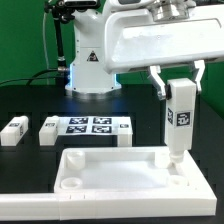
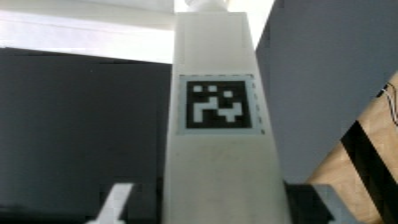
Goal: Assemble desk
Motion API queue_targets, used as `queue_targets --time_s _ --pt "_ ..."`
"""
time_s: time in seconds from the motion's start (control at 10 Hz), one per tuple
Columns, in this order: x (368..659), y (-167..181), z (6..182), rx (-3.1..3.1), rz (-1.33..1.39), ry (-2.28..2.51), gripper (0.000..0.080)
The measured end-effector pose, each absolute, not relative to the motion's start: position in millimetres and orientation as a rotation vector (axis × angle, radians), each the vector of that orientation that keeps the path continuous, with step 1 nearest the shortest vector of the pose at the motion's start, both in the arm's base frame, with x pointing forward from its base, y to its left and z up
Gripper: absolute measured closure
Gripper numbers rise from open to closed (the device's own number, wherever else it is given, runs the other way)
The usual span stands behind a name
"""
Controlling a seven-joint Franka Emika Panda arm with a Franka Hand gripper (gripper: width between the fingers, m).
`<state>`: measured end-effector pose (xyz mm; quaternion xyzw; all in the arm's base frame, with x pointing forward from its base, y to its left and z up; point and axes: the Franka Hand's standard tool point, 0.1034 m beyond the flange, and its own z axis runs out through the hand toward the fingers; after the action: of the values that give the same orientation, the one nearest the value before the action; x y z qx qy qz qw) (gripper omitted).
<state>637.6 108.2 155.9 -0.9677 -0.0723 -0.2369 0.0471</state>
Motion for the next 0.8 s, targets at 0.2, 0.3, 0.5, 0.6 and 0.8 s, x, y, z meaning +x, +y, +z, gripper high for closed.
queue_targets --time_s 0.2,0.3,0.5,0.6,0.8 --pt "639 104 144.1 -2.957 -0.707 -0.223 0.0509" --pt "640 102 139.0 -2.961 -0.699 -0.225 0.0509" --pt "643 100 132.7 -2.962 -0.695 -0.23 0.0509" --pt "647 102 133.0 -2.956 -0.715 -0.231 0.0509" --pt "648 107 131.3 -2.948 -0.729 -0.239 0.0509"
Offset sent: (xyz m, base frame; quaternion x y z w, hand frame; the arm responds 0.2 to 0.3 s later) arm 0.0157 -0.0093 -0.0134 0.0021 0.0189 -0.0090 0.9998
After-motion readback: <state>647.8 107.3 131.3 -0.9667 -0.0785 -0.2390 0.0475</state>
